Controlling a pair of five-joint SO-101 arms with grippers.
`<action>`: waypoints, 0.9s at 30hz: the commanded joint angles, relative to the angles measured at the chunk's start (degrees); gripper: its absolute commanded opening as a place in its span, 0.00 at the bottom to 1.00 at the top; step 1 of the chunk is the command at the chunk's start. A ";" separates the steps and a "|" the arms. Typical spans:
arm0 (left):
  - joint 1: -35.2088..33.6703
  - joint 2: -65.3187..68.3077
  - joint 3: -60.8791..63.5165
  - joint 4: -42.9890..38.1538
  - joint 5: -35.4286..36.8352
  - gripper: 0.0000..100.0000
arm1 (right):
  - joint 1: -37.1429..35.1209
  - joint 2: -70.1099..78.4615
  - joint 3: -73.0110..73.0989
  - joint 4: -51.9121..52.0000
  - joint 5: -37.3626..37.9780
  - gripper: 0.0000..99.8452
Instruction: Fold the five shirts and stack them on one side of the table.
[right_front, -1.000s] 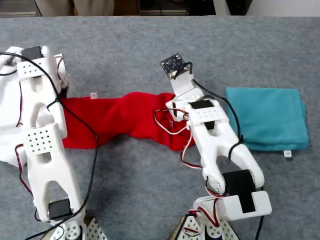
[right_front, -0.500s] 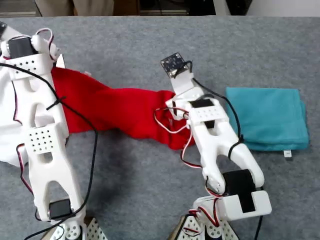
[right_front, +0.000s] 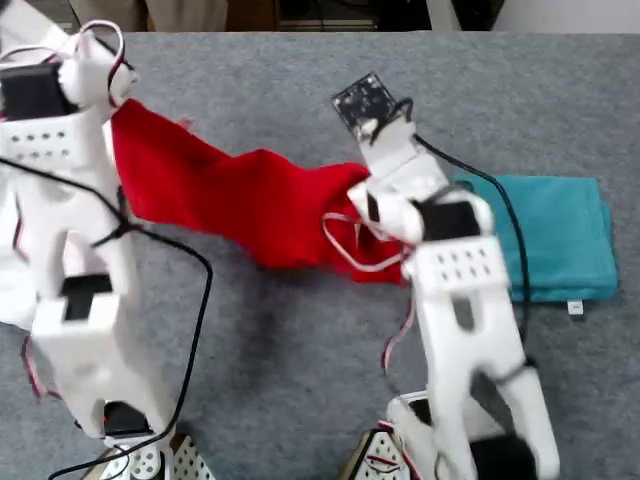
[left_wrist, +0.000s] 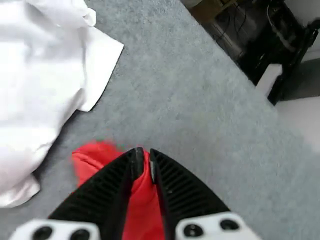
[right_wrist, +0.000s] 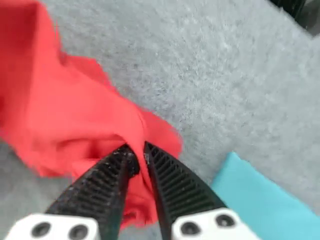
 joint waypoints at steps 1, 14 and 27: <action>-0.88 -15.60 17.58 0.70 -5.80 0.02 | -1.27 -11.03 -3.21 8.00 3.87 0.01; -14.51 -37.14 69.19 -10.37 -25.67 0.02 | -8.57 -29.49 4.18 37.71 19.60 0.03; -15.38 -55.43 101.54 -21.45 -34.11 0.02 | -0.04 -35.65 -4.00 42.02 19.60 0.27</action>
